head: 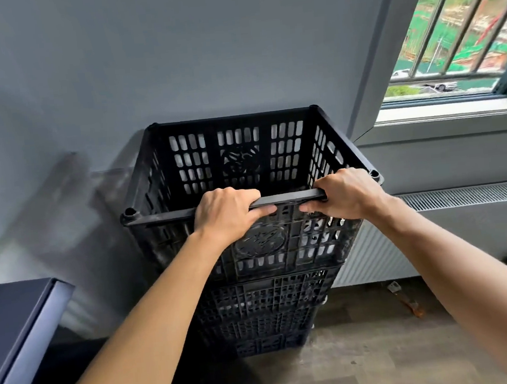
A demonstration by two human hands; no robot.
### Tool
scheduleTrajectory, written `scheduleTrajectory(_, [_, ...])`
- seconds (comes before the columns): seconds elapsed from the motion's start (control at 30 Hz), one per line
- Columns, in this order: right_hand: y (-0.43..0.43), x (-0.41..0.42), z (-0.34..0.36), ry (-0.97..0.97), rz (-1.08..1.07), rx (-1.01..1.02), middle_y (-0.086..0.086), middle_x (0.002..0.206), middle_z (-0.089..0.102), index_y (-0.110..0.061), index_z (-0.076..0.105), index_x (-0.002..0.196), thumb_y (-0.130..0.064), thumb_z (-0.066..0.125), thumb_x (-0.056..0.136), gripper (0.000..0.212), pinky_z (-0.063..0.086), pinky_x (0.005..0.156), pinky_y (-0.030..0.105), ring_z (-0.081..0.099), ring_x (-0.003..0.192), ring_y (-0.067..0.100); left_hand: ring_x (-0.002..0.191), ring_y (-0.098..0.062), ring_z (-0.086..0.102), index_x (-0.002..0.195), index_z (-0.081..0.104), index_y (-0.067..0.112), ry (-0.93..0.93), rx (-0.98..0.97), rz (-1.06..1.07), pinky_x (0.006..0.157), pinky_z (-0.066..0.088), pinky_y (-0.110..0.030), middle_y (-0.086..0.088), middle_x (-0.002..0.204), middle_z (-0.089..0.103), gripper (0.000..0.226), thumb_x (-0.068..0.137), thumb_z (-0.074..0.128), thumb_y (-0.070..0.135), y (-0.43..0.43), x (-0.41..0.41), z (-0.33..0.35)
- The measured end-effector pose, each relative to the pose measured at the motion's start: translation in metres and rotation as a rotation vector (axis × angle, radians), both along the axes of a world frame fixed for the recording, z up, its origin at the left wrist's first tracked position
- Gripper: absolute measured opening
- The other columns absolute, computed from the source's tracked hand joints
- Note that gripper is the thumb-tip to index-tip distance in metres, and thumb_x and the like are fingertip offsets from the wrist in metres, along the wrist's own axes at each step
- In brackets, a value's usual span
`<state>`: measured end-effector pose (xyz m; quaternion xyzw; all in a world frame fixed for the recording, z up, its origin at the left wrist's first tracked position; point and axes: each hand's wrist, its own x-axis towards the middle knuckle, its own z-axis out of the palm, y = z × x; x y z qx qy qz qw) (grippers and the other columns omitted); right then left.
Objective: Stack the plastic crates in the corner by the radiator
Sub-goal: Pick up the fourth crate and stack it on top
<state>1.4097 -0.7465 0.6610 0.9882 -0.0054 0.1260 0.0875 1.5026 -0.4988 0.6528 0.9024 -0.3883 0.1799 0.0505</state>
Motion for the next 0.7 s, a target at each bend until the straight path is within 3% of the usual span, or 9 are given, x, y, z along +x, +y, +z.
scheduleTrajectory(0.2, [0.0019, -0.0023, -0.0037, -0.007, 0.025, 0.028, -0.007, 0.051, 0.052, -0.023, 0.049, 0.065, -0.089, 0.027, 0.073, 0.069, 0.051, 0.053, 0.030, 0.054, 0.045, 0.019, 0.043, -0.012, 0.046, 0.066, 0.048, 0.022, -0.013, -0.058, 0.023, 0.052, 0.036, -0.025, 0.008, 0.042, 0.040, 0.066, 0.078, 0.031, 0.084, 0.0017, -0.0042, -0.0023])
scheduleTrajectory(0.33, [0.0034, -0.0031, -0.0047, -0.015, 0.011, 0.013, -0.010, 0.050, 0.051, -0.025, 0.051, 0.067, -0.086, 0.033, 0.077, 0.064, 0.051, 0.054, 0.031, 0.052, 0.044, 0.016, 0.040, -0.009, 0.043, 0.062, 0.047, 0.021, -0.052, -0.060, 0.019, 0.049, 0.034, -0.023, 0.008, 0.041, 0.038, 0.068, 0.078, 0.029, 0.084, 0.0007, -0.0039, -0.0020])
scheduleTrajectory(0.47, [0.0026, -0.0037, -0.0088, -0.053, 0.023, -0.007, -0.014, 0.046, 0.045, -0.024, 0.056, 0.067, -0.086, 0.025, 0.076, 0.070, 0.048, 0.050, 0.028, 0.048, 0.040, 0.013, 0.036, -0.008, 0.041, 0.059, 0.043, 0.023, -0.088, -0.074, 0.008, 0.045, 0.032, -0.022, 0.009, 0.039, 0.038, 0.065, 0.080, 0.030, 0.083, 0.0005, -0.0027, -0.0052])
scheduleTrajectory(0.7, [-0.0015, 0.0001, -0.0057, -0.058, 0.065, 0.040, -0.013, 0.044, 0.040, -0.028, 0.030, 0.058, -0.085, 0.029, 0.076, 0.059, 0.045, 0.047, 0.027, 0.045, 0.038, 0.012, 0.036, -0.002, 0.039, 0.061, 0.046, 0.023, -0.047, -0.080, 0.073, 0.046, 0.035, -0.021, 0.009, 0.039, 0.040, 0.066, 0.080, 0.030, 0.084, -0.0063, -0.0012, -0.0058])
